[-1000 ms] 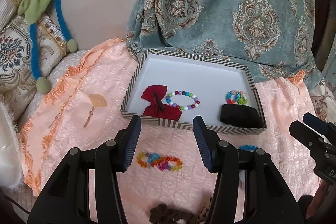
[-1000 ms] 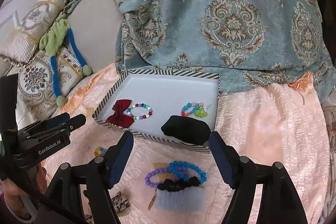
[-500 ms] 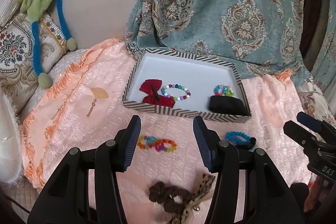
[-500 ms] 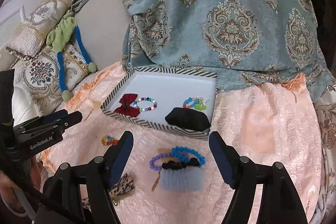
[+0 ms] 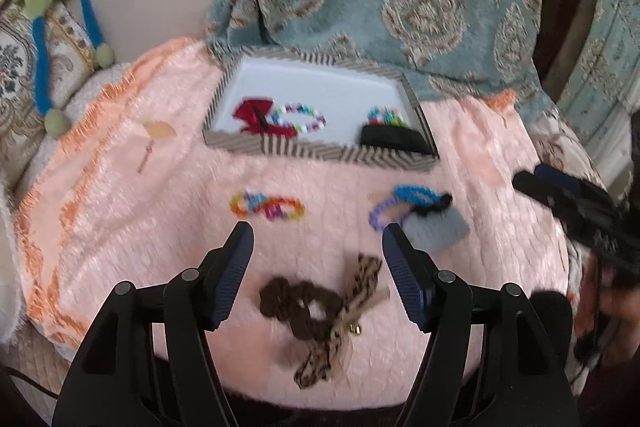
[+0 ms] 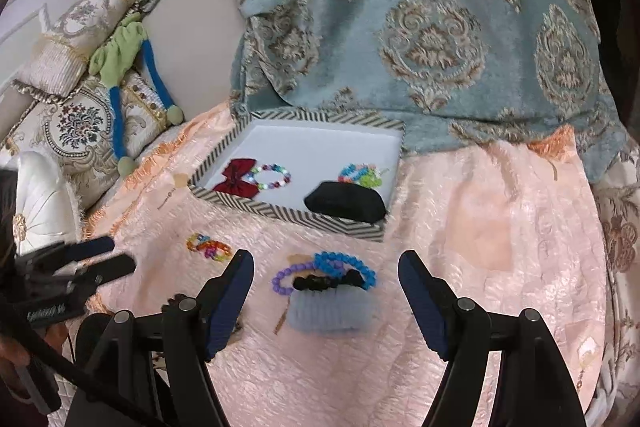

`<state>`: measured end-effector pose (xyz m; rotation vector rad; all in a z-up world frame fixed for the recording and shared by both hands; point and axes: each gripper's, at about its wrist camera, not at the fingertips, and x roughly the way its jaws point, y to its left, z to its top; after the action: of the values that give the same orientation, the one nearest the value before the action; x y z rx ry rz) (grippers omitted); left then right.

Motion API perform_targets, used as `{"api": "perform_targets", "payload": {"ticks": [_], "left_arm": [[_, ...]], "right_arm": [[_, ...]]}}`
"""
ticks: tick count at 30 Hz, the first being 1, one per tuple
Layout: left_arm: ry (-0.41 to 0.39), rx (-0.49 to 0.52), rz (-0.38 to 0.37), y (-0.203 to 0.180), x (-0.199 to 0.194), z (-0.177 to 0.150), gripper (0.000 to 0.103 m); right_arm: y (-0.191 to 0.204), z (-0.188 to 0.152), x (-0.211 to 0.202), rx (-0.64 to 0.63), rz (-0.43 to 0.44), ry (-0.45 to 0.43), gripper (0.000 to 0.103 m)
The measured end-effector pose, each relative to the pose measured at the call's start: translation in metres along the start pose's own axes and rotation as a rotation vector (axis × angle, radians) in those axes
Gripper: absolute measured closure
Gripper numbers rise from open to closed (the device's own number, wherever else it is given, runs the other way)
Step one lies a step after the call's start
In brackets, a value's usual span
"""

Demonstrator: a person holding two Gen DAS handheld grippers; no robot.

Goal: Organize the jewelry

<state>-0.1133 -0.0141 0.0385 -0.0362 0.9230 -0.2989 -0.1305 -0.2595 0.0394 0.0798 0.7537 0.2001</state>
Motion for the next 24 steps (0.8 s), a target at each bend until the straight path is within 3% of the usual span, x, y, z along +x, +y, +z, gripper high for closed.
{"api": "perform_targets", "payload": {"ticks": [9,18,24], "left_arm": [[0.121,0.008,0.032,0.013,0.036,-0.045,0.035],[0.185,0.01,0.045,0.015,0.068,-0.048,0.035],[0.247,0.021,0.06,0.016,0.089,-0.047,0.035]], "right_arm": [[-0.027,-0.015,0.038,0.06,0.078,0.096,0.031],[0.005,-0.022,0.07,-0.23,0.125,0.127,0.031],[0.014,-0.022,0.103,-0.376,0.14,0.206,0.031]]}}
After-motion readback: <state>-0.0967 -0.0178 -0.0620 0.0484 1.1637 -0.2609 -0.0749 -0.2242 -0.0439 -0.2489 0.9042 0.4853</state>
